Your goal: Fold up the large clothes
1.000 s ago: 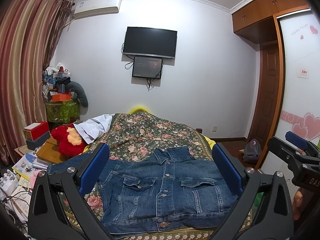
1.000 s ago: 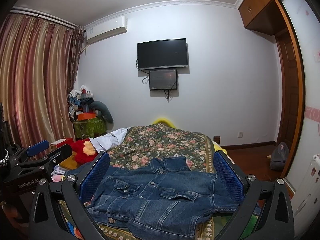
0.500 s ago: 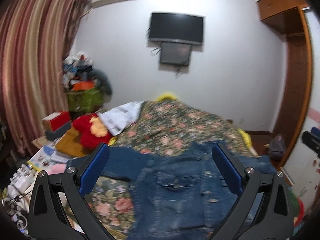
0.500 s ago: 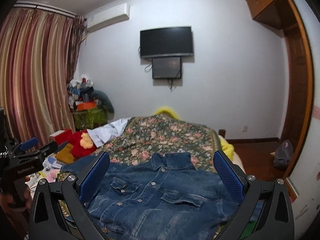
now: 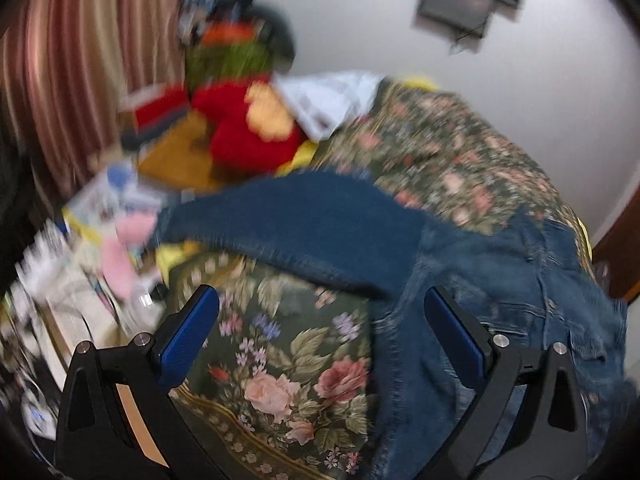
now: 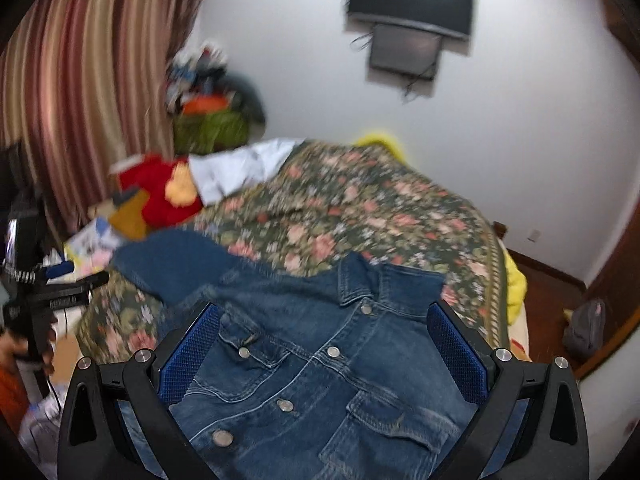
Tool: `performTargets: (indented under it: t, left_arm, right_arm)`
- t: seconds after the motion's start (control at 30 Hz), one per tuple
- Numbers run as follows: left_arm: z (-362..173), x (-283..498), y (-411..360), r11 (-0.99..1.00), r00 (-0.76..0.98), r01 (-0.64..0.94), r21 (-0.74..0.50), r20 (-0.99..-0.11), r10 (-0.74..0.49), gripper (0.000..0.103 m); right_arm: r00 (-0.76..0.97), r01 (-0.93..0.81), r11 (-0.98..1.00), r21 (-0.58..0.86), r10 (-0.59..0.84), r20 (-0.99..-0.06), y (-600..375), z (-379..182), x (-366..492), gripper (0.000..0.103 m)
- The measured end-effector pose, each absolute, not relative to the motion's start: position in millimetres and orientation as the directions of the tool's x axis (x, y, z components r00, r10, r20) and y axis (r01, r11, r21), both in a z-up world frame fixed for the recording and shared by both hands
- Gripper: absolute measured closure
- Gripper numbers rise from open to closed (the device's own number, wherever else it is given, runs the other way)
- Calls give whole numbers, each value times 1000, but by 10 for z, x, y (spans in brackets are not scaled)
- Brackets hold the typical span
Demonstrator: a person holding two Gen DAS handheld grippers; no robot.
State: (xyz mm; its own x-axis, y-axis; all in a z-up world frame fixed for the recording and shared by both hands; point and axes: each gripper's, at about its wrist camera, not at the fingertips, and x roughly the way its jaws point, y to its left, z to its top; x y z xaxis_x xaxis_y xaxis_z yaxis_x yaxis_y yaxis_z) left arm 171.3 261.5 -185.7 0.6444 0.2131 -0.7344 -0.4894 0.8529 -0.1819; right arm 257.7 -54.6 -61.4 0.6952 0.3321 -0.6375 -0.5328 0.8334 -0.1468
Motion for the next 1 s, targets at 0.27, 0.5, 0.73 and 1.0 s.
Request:
performTargets:
  t: [0.27, 0.5, 0.73, 1.0]
  left_arm:
    - [-2408, 1973, 3143, 761, 578, -539, -362, -815, 22, 0]
    - [-2547, 2229, 3411, 689, 589, -564, -456, -806, -52, 12]
    - [-2625, 2475, 3735, 629, 581, -619, -470, -813, -35, 38]
    - [-2490, 2592, 3766, 688, 572, -640, -342, -810, 130, 78]
  right_arm:
    - [489, -593, 802, -71, 289, -823, -67, -1160, 3353, 0]
    - [247, -607, 794, 37, 233, -941, 394, -1910, 3859, 0]
    - [116, -647, 759, 70, 189, -975, 781, -2458, 4025, 0]
    - [53, -678, 731, 76, 152, -987, 971, -2910, 3956, 0]
